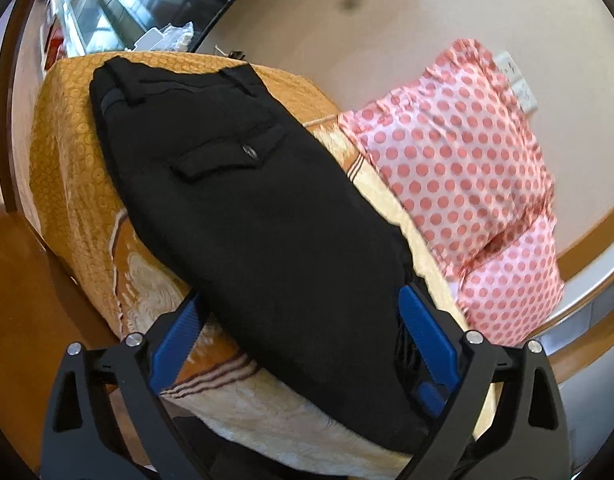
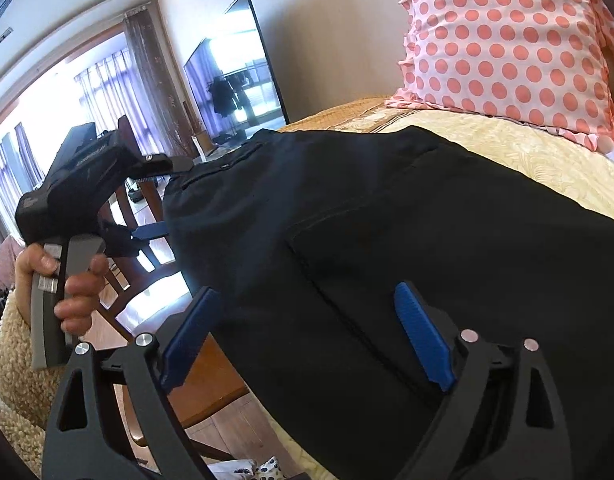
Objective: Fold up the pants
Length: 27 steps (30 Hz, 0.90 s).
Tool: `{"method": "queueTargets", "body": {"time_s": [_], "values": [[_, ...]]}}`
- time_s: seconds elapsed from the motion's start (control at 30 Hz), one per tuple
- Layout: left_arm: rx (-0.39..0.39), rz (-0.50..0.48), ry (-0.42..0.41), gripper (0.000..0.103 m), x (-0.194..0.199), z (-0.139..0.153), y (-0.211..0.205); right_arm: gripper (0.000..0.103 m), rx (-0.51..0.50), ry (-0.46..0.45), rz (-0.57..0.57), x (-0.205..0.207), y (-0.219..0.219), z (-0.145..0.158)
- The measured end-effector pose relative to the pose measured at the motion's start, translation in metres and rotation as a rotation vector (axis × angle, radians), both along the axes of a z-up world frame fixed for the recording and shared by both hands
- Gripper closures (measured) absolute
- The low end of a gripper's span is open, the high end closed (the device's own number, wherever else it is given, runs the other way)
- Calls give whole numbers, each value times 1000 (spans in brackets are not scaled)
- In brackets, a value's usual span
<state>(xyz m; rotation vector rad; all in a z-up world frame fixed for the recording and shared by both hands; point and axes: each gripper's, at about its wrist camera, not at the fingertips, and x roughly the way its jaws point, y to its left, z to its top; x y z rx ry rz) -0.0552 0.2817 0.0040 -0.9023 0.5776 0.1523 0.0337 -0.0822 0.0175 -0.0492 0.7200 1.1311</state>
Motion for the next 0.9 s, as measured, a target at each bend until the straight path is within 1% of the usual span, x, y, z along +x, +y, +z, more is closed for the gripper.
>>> {"method": "queueTargets", "body": {"time_s": [0.1,0.2,0.27,0.37,0.4,0.43,0.47,0.5,0.53,0.6,0.63,0.7,0.73,0.77,0.8,0.9], "values": [[-1,71,0,8,2,2,24,11,3,0,2,1,0,0],[23,158,17,9,8,2,51,11,5,-7,2,1,0,-1],[6,193,8,12,12,2,68,11,5,-12,2,0,0,-1],[-57,243,8,13,15,2,88,11,8,-13,0,-1,-2,-1],[-66,252,8,17,16,1,92,11,18,-3,-2,-1,-4,0],[-68,272,18,28,18,-1,97,11,32,12,-4,0,-8,1],[-66,287,30,35,19,-2,99,11,44,26,-4,1,-12,2],[-54,298,43,56,20,-2,100,11,52,37,-4,1,-16,3],[-28,310,48,83,18,-1,98,11,61,45,-3,0,-22,4],[55,309,28,91,19,11,87,11,76,51,-5,-2,-34,6],[128,299,17,92,20,23,76,11,91,54,-6,-4,-43,8],[237,265,-13,93,25,46,51,11,114,51,-22,-6,-62,11],[299,224,-35,94,31,62,33,11,126,46,-42,-7,-75,13],[346,179,-53,94,38,75,15,11,137,41,-67,-7,-87,16],[403,112,-86,94,46,93,-12,11,145,37,-91,-6,-98,18],[489,-65,-170,94,66,123,-77,11,182,21,-218,-4,-144,27]]}}
